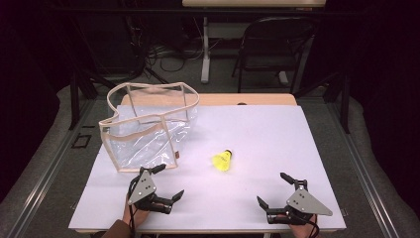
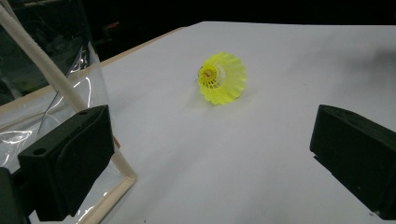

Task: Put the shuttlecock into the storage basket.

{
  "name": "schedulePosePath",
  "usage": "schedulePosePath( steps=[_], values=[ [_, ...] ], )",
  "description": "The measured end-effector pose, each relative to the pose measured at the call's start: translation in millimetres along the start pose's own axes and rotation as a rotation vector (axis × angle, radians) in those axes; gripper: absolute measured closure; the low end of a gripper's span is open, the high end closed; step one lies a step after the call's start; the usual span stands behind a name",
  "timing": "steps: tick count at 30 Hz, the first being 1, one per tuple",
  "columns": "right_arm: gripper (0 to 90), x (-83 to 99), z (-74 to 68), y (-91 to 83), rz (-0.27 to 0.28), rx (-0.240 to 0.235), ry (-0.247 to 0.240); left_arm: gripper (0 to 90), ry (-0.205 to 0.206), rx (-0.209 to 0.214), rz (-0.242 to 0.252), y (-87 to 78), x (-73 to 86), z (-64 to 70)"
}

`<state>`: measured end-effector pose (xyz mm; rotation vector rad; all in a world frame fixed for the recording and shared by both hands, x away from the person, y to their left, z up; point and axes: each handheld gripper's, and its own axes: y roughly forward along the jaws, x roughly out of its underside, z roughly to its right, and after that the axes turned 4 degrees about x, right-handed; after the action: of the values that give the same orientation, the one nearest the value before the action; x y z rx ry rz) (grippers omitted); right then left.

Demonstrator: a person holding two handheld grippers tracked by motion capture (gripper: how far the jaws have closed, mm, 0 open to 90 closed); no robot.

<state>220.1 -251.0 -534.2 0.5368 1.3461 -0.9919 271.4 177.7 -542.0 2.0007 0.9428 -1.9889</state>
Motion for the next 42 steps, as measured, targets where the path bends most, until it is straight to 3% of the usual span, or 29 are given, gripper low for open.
schedulePosePath(
  steps=[42],
  values=[
    [0.0,0.4,0.2,0.3,-0.007,-0.004,0.003,0.0,0.024,0.083,-0.025,42.9,-22.9,-9.9]
  ],
)
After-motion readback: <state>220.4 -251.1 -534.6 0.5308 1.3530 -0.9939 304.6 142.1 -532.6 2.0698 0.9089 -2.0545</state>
